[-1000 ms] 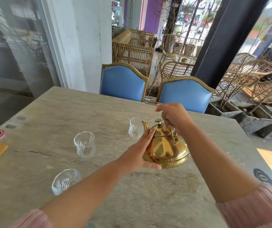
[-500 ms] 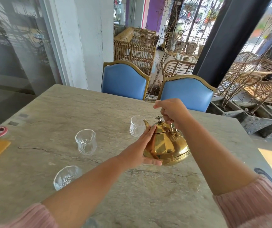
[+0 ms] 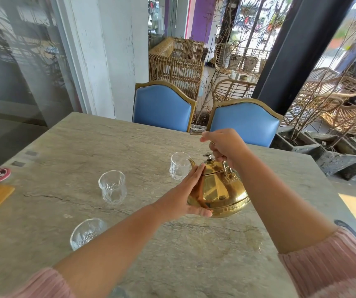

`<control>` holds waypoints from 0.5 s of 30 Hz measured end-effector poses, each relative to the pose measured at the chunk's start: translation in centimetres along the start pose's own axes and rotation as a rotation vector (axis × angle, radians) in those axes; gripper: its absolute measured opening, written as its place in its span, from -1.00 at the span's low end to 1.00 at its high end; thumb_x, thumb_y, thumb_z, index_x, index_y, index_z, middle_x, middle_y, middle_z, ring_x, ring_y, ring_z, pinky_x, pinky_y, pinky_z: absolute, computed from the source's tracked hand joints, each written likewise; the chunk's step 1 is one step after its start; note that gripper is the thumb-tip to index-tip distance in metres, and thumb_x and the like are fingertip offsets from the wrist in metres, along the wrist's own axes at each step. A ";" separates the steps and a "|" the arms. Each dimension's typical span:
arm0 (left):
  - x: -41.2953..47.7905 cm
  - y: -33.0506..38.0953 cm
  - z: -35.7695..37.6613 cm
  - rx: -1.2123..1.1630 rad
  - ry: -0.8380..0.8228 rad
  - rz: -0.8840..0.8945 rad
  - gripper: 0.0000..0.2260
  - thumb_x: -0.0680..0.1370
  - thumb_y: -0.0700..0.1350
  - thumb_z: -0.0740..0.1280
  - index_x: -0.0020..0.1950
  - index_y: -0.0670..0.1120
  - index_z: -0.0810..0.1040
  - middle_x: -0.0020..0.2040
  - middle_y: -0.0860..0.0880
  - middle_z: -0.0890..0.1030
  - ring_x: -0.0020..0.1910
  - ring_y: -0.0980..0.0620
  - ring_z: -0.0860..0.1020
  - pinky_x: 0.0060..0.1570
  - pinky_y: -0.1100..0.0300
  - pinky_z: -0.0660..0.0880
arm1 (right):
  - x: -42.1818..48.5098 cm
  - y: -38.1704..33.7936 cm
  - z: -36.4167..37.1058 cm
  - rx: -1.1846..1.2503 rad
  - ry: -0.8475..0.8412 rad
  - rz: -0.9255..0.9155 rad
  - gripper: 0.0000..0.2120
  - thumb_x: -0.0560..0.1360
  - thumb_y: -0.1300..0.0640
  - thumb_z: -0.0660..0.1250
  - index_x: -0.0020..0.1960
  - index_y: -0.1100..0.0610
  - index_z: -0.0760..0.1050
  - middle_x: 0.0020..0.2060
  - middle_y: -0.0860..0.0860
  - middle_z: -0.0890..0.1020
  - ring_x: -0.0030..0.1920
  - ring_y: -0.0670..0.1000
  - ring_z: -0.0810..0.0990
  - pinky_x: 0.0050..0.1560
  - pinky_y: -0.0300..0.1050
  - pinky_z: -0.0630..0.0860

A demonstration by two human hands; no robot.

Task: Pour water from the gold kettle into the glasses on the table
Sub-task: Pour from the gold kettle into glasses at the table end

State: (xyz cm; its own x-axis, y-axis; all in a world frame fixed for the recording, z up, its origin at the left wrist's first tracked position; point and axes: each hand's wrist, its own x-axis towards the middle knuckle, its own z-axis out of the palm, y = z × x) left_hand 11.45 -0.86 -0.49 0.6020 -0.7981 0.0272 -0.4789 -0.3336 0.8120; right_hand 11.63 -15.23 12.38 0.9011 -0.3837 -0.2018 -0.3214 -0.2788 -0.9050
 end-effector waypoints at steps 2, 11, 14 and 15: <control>0.0 0.0 0.0 -0.001 -0.001 0.000 0.05 0.36 0.14 0.50 0.50 0.24 -0.28 0.56 0.16 -0.25 0.53 0.14 -0.11 0.49 0.09 0.04 | 0.0 -0.1 0.0 -0.005 0.000 0.001 -0.74 0.55 0.17 0.28 0.08 0.36 0.55 -0.54 0.01 0.36 -0.58 -0.04 0.22 -0.57 -0.23 0.21; 0.2 0.1 -0.1 -0.017 0.010 -0.001 0.05 0.35 0.13 0.51 0.50 0.26 -0.27 0.56 0.16 -0.22 0.54 0.12 -0.07 0.50 0.05 0.07 | 0.0 -0.5 -0.1 -0.025 -0.004 -0.002 -0.75 0.56 0.14 0.27 0.08 0.32 0.56 -0.51 0.01 0.36 -0.56 -0.04 0.24 -0.56 -0.22 0.23; 0.3 0.2 -0.2 0.004 0.012 0.009 0.05 0.35 0.13 0.50 0.51 0.23 -0.28 0.56 0.14 -0.23 0.54 0.13 -0.09 0.49 0.09 0.06 | 0.1 -0.6 -0.1 -0.026 -0.004 -0.006 -0.74 0.56 0.14 0.27 0.10 0.33 0.55 -0.51 0.01 0.35 -0.57 -0.05 0.23 -0.59 -0.24 0.22; 0.3 0.2 -0.2 0.008 0.012 0.012 0.05 0.35 0.14 0.49 0.51 0.22 -0.28 0.56 0.14 -0.23 0.54 0.13 -0.10 0.49 0.09 0.06 | 0.1 -0.7 -0.1 -0.022 -0.004 -0.005 -0.73 0.56 0.14 0.27 0.10 0.33 0.55 -0.51 0.01 0.35 -0.57 -0.05 0.22 -0.60 -0.24 0.21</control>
State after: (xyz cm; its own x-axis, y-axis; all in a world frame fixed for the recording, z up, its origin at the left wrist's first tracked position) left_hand 11.66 -1.04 -0.22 0.6041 -0.7957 0.0440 -0.4911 -0.3282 0.8069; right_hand 11.91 -15.20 13.01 0.9042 -0.3783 -0.1986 -0.3227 -0.3003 -0.8976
